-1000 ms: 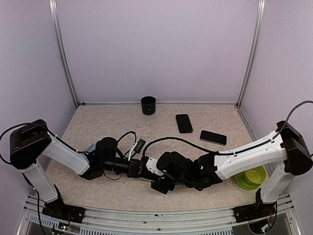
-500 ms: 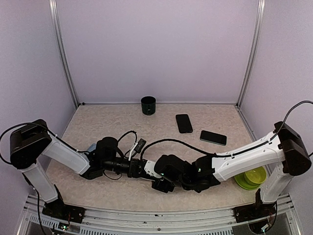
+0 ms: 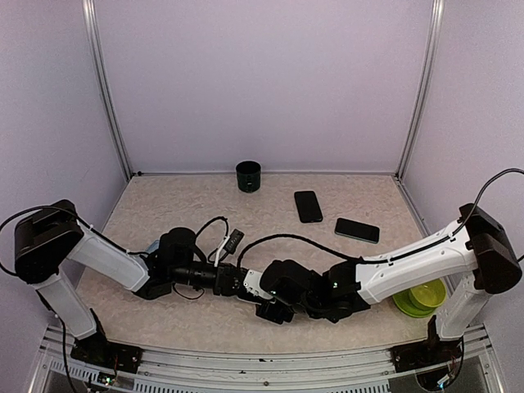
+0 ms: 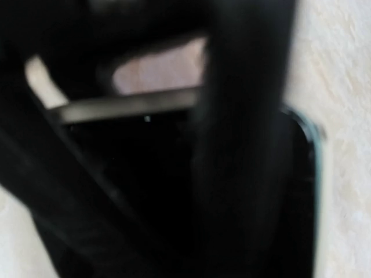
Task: Put the phone into the phone case
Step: Pass from the left arm to the right, then place the phone with the phone case at the corner of the board, then move the phone with the phone case to the corner of the board.
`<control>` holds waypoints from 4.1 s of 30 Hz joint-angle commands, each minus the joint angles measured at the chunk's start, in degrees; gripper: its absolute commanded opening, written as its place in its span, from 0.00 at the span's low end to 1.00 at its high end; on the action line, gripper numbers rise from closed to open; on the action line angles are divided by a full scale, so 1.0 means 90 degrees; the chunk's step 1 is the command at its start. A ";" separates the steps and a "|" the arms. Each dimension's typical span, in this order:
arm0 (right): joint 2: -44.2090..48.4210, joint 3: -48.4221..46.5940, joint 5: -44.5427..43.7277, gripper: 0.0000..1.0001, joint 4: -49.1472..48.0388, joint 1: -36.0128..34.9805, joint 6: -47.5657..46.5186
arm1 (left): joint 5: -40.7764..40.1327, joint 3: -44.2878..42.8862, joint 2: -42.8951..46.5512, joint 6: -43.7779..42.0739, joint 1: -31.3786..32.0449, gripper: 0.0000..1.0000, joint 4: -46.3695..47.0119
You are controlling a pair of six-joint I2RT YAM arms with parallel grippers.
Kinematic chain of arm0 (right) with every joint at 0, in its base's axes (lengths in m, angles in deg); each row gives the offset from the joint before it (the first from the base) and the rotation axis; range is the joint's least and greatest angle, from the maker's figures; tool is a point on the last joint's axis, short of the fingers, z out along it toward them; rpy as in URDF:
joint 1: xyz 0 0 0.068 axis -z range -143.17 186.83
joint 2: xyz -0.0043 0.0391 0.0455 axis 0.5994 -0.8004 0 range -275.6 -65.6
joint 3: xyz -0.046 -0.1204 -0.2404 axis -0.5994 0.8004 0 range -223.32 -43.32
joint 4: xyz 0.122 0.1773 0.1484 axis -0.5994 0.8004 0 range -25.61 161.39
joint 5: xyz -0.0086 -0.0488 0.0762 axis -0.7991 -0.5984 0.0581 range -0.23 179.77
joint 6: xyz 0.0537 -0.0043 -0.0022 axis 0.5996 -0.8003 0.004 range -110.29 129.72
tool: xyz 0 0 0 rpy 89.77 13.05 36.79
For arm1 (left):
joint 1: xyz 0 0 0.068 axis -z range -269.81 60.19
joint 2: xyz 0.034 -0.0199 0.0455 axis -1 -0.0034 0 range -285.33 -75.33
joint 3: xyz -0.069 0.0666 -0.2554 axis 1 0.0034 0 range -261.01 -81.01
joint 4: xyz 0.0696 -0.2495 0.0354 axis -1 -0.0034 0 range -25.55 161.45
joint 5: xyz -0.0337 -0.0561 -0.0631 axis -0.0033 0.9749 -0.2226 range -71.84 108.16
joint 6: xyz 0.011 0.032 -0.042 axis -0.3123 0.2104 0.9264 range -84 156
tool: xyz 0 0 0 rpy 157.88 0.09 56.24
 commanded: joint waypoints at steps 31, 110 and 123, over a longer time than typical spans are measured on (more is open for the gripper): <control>0.0783 -0.0248 0.0308 0.67 0.0283 0.1155 0.1736 | -0.1470 0.0953 0.2010 0.0135 -0.0827 0.67 -0.0032; -0.4018 -0.5812 0.1445 0.75 0.1630 0.3935 0.4205 | -0.2149 0.1686 0.3457 0.0142 -0.0838 0.66 -0.0519; -0.3484 -0.4715 0.0636 0.85 0.1809 0.3200 0.3848 | -0.2070 0.1774 0.3195 0.0279 -0.0829 0.66 -0.0204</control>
